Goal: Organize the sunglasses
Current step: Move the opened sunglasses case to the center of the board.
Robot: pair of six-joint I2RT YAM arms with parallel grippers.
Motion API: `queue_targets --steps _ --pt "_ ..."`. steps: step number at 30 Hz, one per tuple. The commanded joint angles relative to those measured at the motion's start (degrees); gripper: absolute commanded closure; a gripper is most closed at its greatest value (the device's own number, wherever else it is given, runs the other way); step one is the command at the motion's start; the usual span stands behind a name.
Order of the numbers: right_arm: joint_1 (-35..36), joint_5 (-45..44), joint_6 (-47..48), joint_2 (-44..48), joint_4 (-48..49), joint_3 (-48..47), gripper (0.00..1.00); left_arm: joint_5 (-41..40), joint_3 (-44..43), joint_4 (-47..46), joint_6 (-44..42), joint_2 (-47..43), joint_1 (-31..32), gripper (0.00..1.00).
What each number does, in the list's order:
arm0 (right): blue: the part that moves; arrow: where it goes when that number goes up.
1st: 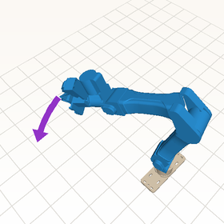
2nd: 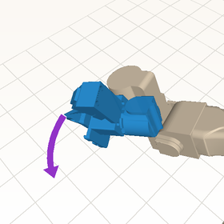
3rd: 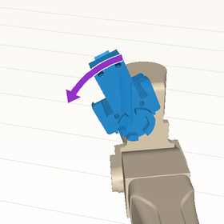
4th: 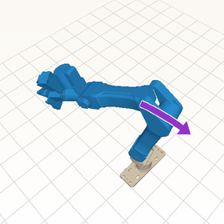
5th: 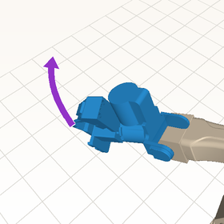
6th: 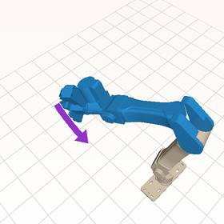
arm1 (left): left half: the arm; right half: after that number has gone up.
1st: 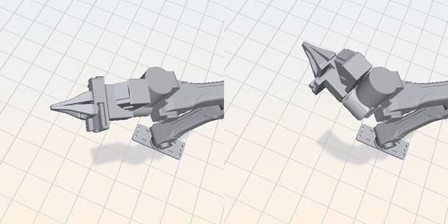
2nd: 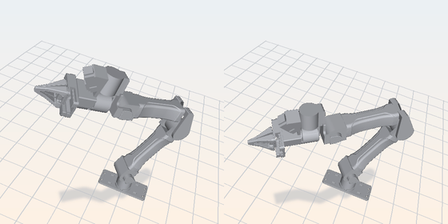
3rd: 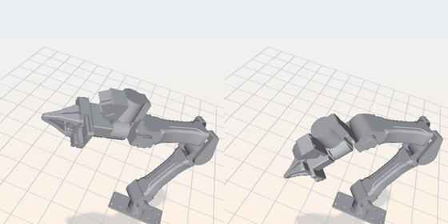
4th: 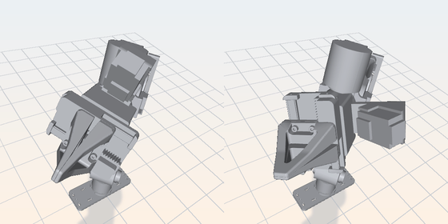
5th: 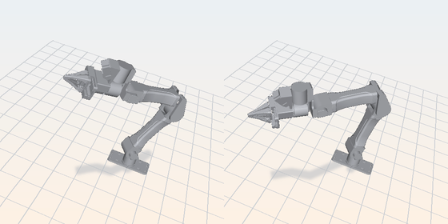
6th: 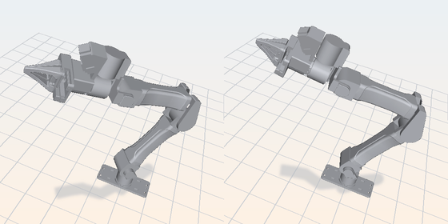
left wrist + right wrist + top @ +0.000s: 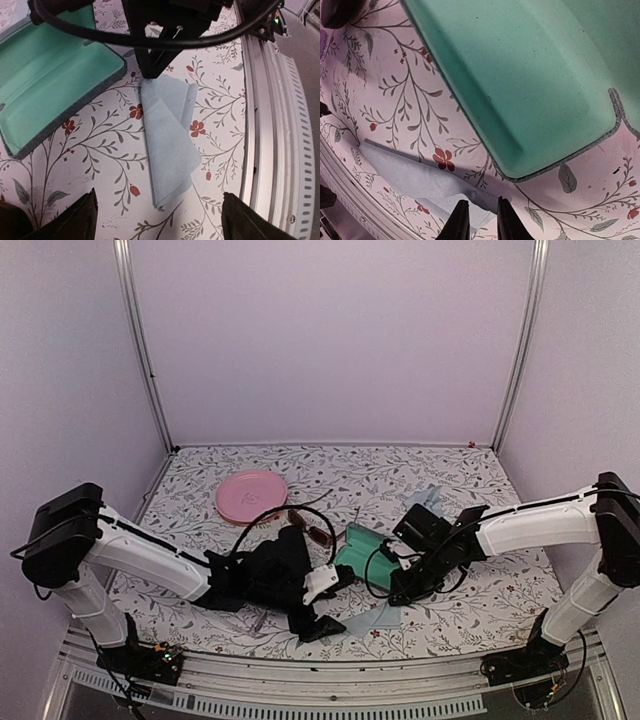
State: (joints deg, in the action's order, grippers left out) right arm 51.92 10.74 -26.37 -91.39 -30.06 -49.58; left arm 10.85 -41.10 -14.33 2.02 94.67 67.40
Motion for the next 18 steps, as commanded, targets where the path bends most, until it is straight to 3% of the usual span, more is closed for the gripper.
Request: queue_targets --steps 1,9,18 --pt "-1.44 3.02 -1.36 4.98 3.33 3.00 0.75 -3.19 -4.09 -1.66 -3.17 3.55 3.00 0.15" --pt "-6.30 7.52 -3.13 12.69 7.08 10.05 0.68 -5.72 -10.48 1.85 -9.20 9.40 6.50 0.19" --pt "-8.80 8.30 -3.08 15.30 8.05 13.44 0.68 -6.42 -15.49 7.65 -13.05 14.49 8.43 0.40"
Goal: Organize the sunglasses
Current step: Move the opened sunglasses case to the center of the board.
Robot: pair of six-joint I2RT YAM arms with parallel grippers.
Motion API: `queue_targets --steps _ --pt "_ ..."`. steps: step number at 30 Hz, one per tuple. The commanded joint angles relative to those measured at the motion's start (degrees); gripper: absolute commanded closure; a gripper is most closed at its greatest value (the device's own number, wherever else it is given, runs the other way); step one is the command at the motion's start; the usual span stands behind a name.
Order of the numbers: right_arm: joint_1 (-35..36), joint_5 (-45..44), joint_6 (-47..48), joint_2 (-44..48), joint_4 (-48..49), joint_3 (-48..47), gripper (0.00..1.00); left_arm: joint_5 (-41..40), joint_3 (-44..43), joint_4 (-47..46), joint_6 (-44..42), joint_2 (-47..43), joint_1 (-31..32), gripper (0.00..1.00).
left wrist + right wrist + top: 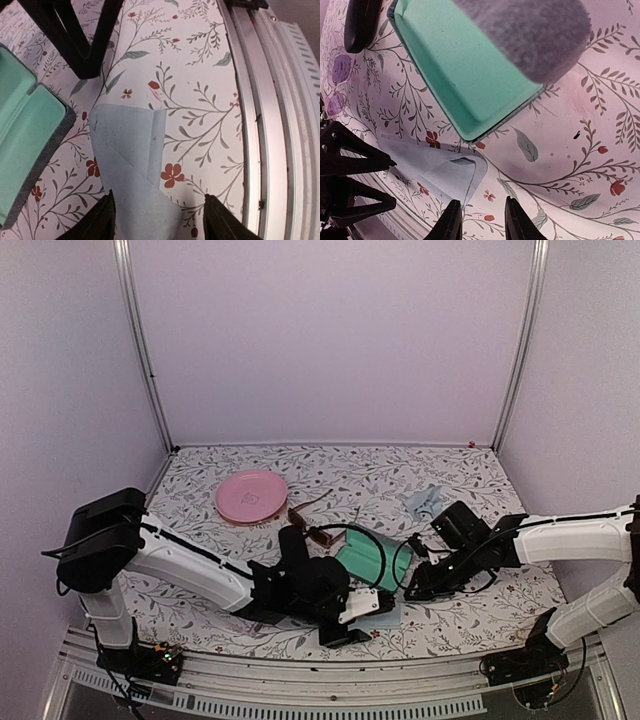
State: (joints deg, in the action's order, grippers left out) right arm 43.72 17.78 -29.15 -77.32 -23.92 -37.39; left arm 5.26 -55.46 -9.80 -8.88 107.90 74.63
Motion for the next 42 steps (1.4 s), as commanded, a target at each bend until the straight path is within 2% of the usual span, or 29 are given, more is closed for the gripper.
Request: queue_targets --steps 1,13,19,25,38,42 --pt "-0.65 1.41 -0.34 1.21 2.35 1.46 0.68 -0.84 -1.07 3.28 -2.26 1.38 1.22 0.42" --pt "-0.70 2.56 -0.21 -1.07 4.19 2.14 0.68 -1.78 -0.70 3.74 -2.26 3.78 1.29 0.57" --pt "-0.74 2.57 -0.21 -1.55 4.32 2.33 0.69 -4.21 0.50 2.37 -2.10 3.57 1.31 0.69" --pt "-0.68 2.39 0.25 -2.77 4.41 1.95 0.68 -2.36 1.00 0.99 -1.16 2.49 0.84 0.78" --pt "-0.75 3.48 1.74 -5.77 4.52 0.01 0.68 5.58 2.46 -1.53 4.84 -0.22 -4.35 0.81" --pt "-0.75 3.75 2.18 -6.76 4.50 -0.60 0.69 7.01 2.46 -1.80 6.13 0.14 -5.81 0.79"
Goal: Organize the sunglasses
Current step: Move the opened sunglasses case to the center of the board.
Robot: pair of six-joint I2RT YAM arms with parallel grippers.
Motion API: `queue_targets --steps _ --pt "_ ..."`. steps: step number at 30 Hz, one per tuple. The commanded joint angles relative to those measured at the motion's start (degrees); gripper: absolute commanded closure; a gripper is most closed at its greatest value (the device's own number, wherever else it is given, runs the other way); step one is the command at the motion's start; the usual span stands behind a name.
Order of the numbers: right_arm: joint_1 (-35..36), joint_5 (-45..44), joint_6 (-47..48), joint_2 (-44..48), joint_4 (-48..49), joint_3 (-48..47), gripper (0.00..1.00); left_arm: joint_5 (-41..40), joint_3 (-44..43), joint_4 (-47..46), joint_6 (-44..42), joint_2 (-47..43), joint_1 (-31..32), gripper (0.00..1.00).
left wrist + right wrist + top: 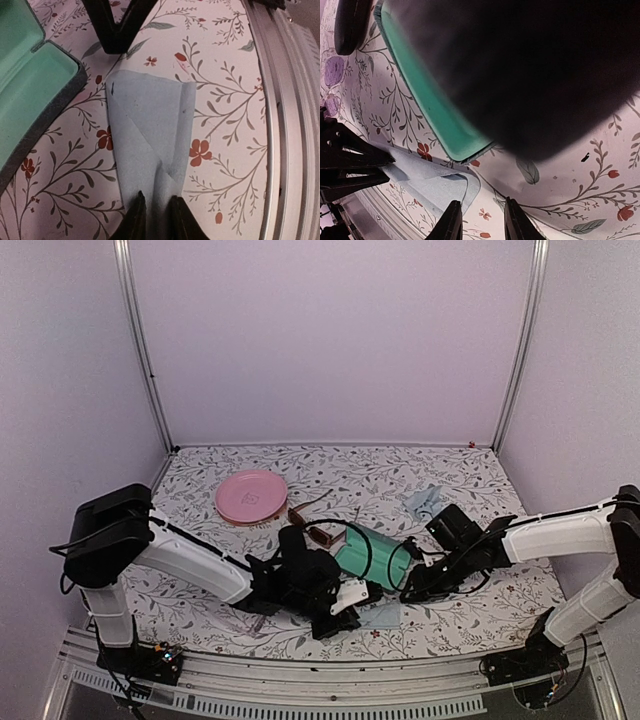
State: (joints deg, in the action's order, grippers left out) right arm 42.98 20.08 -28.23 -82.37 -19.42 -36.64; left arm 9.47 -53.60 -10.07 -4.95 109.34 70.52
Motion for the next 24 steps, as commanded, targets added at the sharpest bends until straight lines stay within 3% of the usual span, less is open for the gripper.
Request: queue_targets --steps 1,11,24 --pt "0.04 1.52 1.39 -1.99 0.00 -1.39 0.68 3.21 0.65 -1.61 2.40 -1.18 -2.04 0.78" --pt "0.07 1.90 2.10 -3.41 -0.17 -2.59 0.68 4.39 0.40 -2.40 4.40 -0.52 -4.40 0.79" --pt "0.06 3.20 2.41 -3.85 1.26 -1.75 0.69 2.17 0.79 -3.37 7.66 -0.26 -7.18 0.72"
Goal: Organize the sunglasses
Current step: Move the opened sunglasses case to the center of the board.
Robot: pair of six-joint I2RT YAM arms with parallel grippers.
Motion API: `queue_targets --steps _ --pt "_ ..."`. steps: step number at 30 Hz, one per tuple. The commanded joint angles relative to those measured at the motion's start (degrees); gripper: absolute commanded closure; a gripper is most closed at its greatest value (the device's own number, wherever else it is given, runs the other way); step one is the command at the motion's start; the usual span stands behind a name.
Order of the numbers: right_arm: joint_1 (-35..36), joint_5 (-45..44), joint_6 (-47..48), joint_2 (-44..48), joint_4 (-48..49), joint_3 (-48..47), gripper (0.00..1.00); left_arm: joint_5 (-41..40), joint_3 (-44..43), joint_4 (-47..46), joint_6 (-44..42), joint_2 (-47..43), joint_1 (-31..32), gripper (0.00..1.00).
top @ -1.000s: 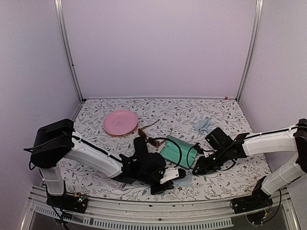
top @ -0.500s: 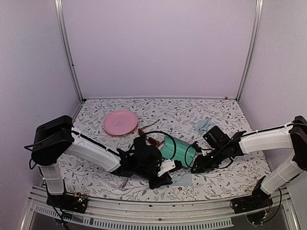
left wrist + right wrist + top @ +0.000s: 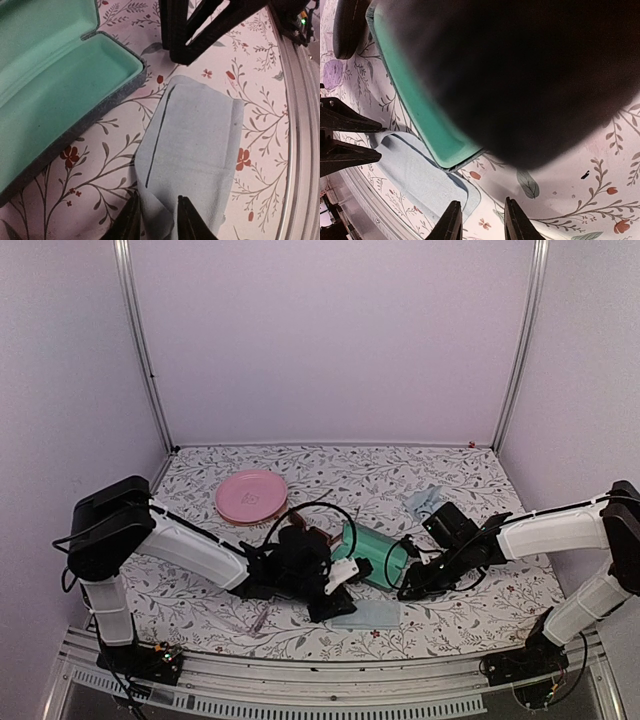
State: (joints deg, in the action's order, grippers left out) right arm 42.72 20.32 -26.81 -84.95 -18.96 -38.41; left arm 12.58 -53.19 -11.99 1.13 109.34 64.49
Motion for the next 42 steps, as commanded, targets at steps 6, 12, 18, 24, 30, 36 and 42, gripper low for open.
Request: queue_targets --steps 6,12,18,24,30,36,42 --pt "0.50 4.25 1.00 -0.54 2.24 1.06 0.69 -1.33 0.45 -1.76 2.21 -0.40 -1.58 0.68" --pt "1.78 4.10 0.15 -0.28 2.96 1.85 0.68 -3.84 0.88 -1.04 2.92 -1.04 -1.65 0.67" --pt "4.06 2.39 -2.06 1.76 5.01 3.85 0.69 -4.67 2.94 0.32 4.32 -3.95 -1.65 0.62" --pt "5.00 -0.04 -4.24 5.07 6.47 5.87 0.69 -4.31 4.56 3.04 5.95 -4.41 -1.66 0.60" --pt "5.02 -1.46 -4.83 7.55 6.49 6.29 0.69 -3.70 4.93 3.70 7.28 -5.07 -1.70 0.58" --pt "5.01 -1.70 -4.79 7.16 6.23 6.33 0.70 -2.53 5.07 5.04 7.45 -4.88 -1.72 0.65" --pt "5.05 -2.01 -4.40 6.72 6.13 5.77 0.69 -0.54 5.90 4.96 7.55 -4.89 -1.67 0.76"
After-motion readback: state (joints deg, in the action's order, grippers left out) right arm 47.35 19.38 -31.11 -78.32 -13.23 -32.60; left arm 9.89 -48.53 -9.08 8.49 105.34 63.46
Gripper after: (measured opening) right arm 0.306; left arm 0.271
